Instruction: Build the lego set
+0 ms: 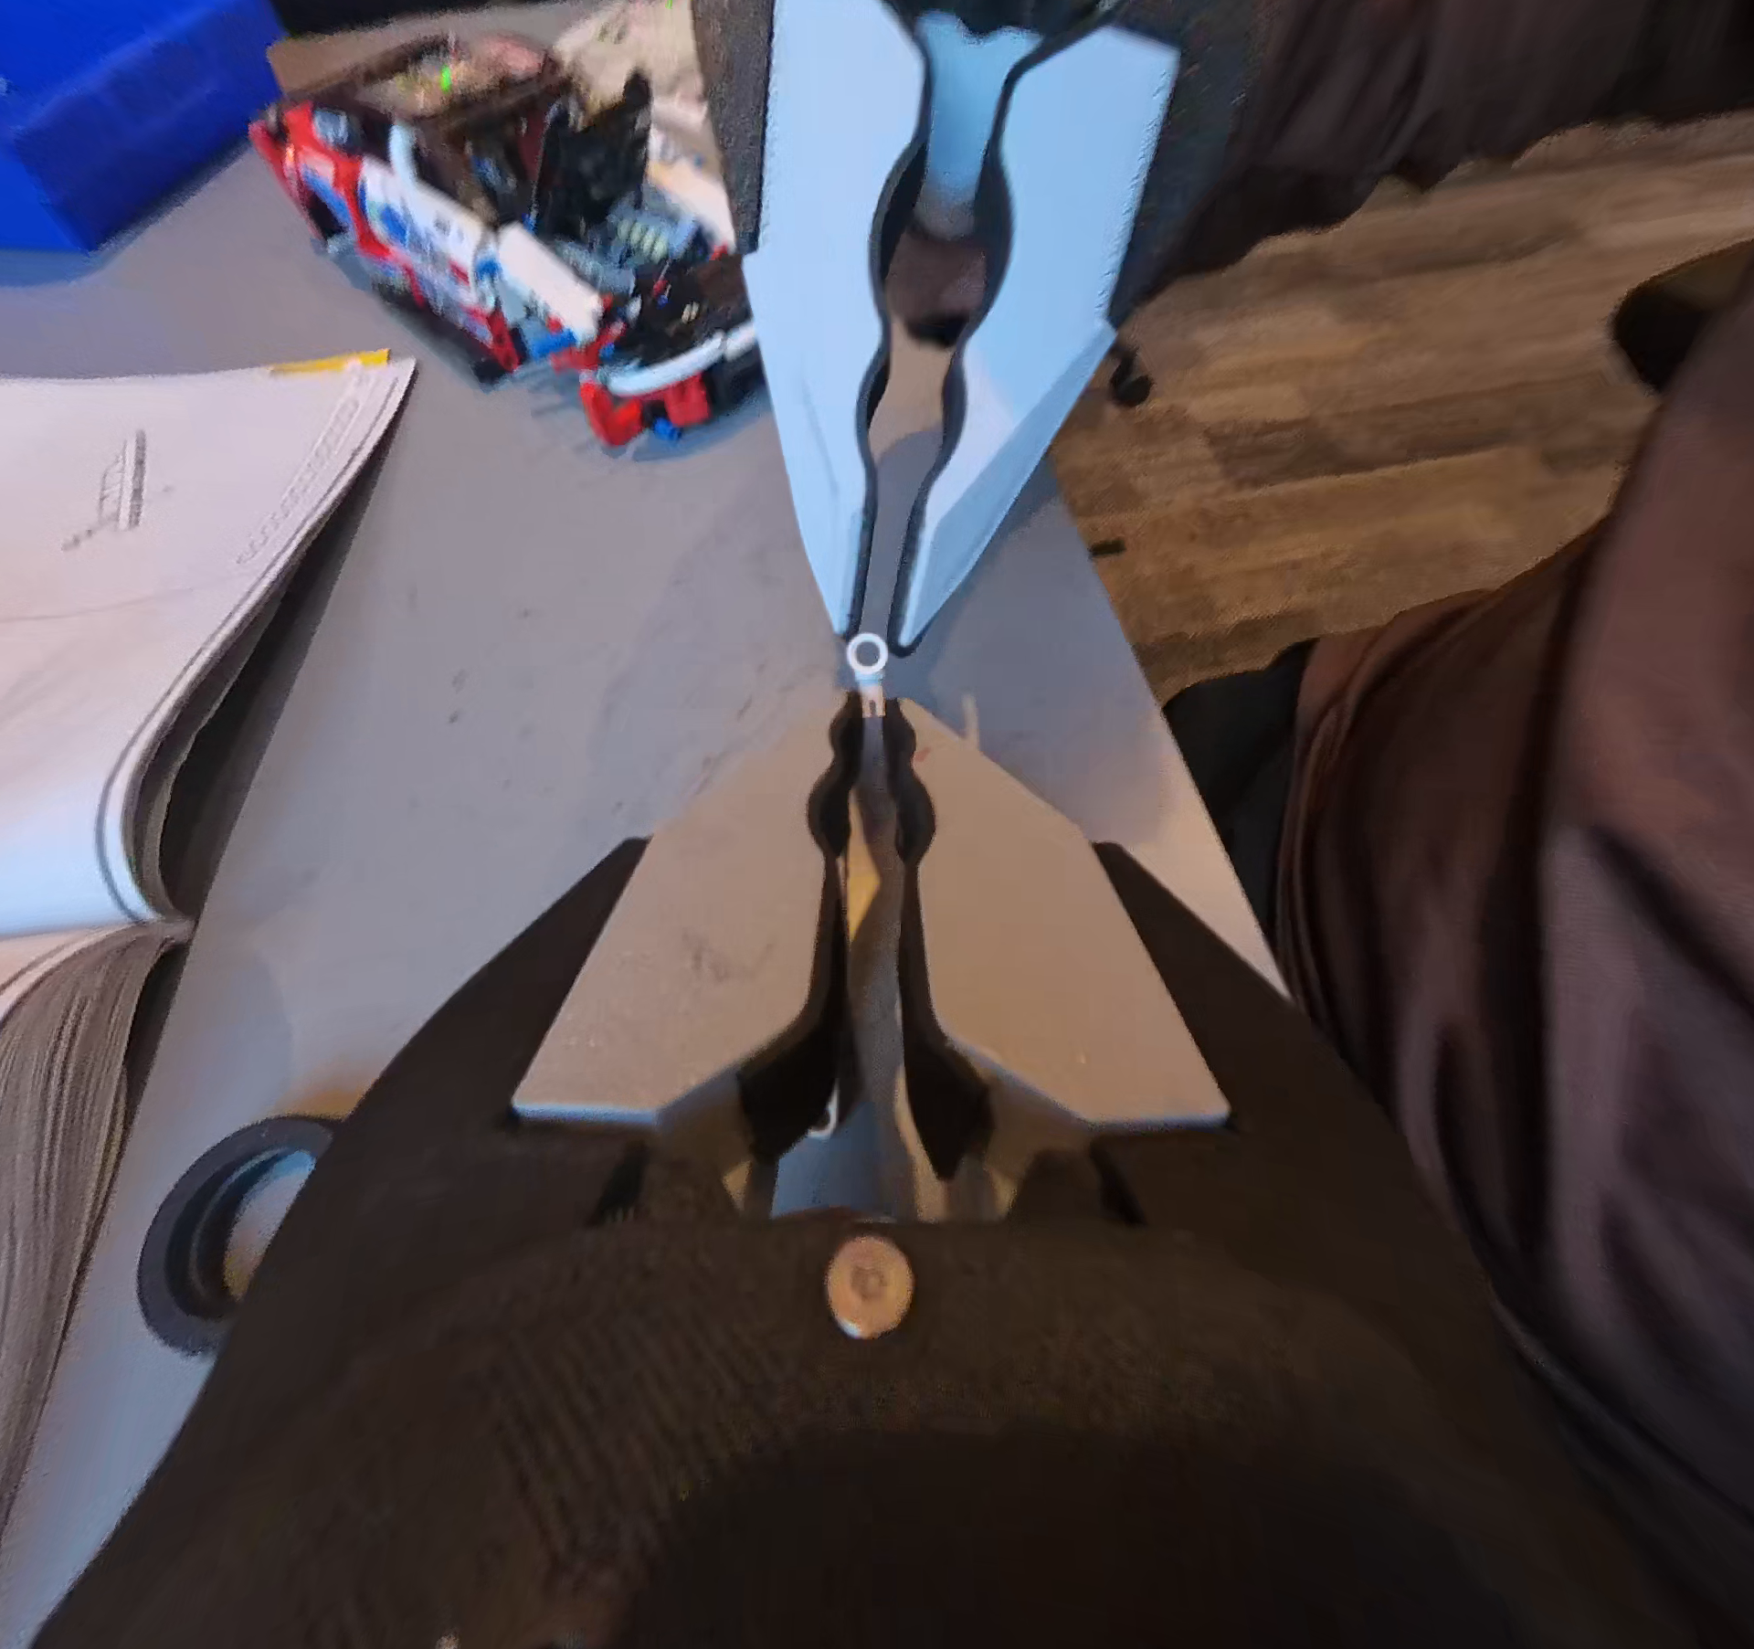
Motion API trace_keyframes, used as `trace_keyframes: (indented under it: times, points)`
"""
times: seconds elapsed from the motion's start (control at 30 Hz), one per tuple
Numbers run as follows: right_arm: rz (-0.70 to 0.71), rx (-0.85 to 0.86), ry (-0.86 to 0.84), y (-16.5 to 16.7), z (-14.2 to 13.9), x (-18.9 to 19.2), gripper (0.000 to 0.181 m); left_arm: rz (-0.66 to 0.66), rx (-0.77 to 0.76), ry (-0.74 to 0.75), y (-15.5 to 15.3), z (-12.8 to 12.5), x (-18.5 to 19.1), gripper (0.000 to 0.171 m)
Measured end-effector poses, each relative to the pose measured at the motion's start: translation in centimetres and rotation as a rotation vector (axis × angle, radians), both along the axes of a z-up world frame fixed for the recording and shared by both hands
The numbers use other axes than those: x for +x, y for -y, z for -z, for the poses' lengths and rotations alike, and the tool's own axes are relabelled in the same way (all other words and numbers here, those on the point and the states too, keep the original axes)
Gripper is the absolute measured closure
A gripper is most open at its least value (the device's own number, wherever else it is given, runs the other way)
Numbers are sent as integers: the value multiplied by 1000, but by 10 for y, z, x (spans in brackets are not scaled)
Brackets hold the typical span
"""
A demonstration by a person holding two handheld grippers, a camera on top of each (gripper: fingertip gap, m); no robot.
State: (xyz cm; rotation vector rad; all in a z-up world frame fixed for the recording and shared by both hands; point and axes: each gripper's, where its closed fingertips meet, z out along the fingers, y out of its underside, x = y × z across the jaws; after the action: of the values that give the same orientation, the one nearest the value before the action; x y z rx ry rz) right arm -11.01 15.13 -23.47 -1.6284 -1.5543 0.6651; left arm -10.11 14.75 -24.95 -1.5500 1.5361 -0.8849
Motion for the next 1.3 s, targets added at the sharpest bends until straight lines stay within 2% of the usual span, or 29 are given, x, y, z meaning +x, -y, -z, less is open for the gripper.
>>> trace_keyframes:
  times: [0.13,0.2,0.3,0.5,1.3]
  points:
    - [-60,-73,-231,17,-33,-2,175,77,31,188,14,-32,0,170]
    - [-62,-50,-271,20,-42,-1,174,76,47,226,14,-39,2,170]
    - [-60,-15,-270,22,-45,-2,170,95,77,241,20,-42,6,170]
    - [-62,-2,-242,22,-41,-1,174,94,116,266,21,-46,6,170]
    - [-33,45,-248,19,-43,-6,175,76,76,254,19,-44,6,170]
